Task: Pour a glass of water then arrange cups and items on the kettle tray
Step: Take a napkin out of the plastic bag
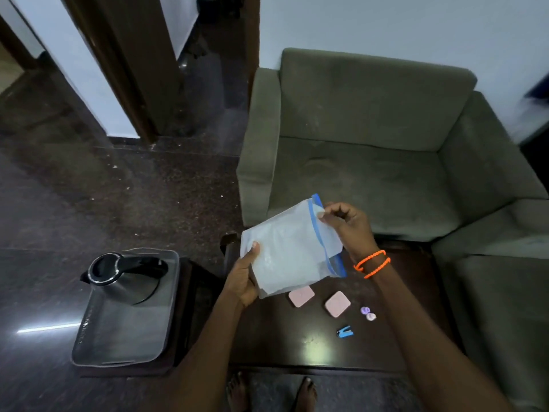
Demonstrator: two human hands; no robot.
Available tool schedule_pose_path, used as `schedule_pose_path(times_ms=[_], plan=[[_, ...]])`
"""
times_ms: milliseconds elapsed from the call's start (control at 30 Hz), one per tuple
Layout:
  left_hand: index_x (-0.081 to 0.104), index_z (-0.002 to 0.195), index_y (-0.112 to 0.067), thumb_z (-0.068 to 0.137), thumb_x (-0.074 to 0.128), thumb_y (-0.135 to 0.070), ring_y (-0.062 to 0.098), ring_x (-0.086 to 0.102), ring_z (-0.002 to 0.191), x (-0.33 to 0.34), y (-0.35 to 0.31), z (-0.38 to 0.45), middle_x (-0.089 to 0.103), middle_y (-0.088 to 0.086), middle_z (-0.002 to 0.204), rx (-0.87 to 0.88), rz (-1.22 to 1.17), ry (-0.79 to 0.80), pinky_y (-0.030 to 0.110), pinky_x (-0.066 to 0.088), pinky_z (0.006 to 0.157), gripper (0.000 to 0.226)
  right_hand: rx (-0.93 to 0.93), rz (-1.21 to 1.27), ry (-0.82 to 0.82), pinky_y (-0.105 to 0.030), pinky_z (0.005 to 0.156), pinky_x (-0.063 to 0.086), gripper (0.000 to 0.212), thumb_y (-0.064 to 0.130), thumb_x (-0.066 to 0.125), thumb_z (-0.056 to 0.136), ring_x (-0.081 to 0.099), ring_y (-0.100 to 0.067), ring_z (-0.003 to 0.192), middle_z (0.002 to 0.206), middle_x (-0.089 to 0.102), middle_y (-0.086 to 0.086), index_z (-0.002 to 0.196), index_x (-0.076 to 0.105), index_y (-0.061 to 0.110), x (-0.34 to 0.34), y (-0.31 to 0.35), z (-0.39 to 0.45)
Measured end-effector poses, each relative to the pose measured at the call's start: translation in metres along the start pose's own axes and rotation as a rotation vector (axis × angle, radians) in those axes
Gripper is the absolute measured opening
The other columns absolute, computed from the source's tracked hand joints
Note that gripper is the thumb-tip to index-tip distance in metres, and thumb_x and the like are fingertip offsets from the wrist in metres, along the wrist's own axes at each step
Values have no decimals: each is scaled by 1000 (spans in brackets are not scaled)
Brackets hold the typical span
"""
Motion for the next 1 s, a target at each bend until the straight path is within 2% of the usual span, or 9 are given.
schedule_pose_path(times_ms=[133,267,367,467,600,667,767,867,1000], plan=[[64,137,-12,88,77,-43,36,72,117,24,27,15,71,18,133,-23,27,-31,49,62,85,59,136,37,52,-28,67,49,8,6,74,86,58,-14,71,81,67,-3,85,67,5,-55,-22,6],[62,139,-8,88,78,-34,39,68,123,54,57,31,71,19,133,-13,71,-70,53,60,93,60,243,-93,168,-45,75,60,14,0,76,83,70,-24,76,97,76,-20,97,74,-2,-94,-44,8],[62,141,-9,92,75,-32,40,64,129,63,74,47,68,19,137,-21,33,-69,57,55,102,55,237,-42,114,-40,75,58,12,-1,75,84,69,-24,77,96,76,-18,95,75,3,-121,-51,17],[68,133,-10,95,73,-29,38,68,124,65,89,63,68,19,138,-32,-26,-51,55,60,93,43,222,-4,93,-29,69,56,14,3,76,85,69,-15,74,93,76,-10,99,75,6,-145,-63,30],[75,126,-10,98,70,-27,36,69,123,63,103,81,69,18,137,-52,-37,-56,53,62,89,33,267,-34,178,-38,79,58,26,5,77,85,71,-24,85,105,76,-17,110,72,-2,-160,-84,45],[68,135,-8,97,70,-30,35,68,125,61,103,88,68,18,138,-45,-18,-65,52,62,89,43,238,-27,124,-39,79,58,25,3,76,85,71,-23,85,104,76,-17,109,72,-3,-167,-95,54],[61,141,-8,95,70,-35,35,68,124,50,101,100,68,18,138,-20,12,-111,51,62,89,54,221,10,2,-29,67,60,19,-1,74,86,72,-15,75,93,77,-11,104,72,-2,-182,-114,71],[57,145,-10,96,68,-36,36,64,129,29,104,115,65,18,142,-21,7,-133,56,58,98,57,275,52,-48,-28,62,58,17,-3,74,84,72,-14,72,86,78,-4,99,73,2,-191,-147,86],[51,150,-12,97,63,-36,36,60,135,-6,119,137,62,17,146,-29,-47,-193,59,58,97,59,383,85,-148,-29,63,54,22,-2,75,84,68,-23,76,96,73,-16,105,70,-3,-189,-214,100]])
Point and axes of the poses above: each hand's wrist, its own z-axis towards the middle knuckle, its own x-axis out of the palm, y = z × x, the point moved 3 cm from there along z, towards the middle knuckle
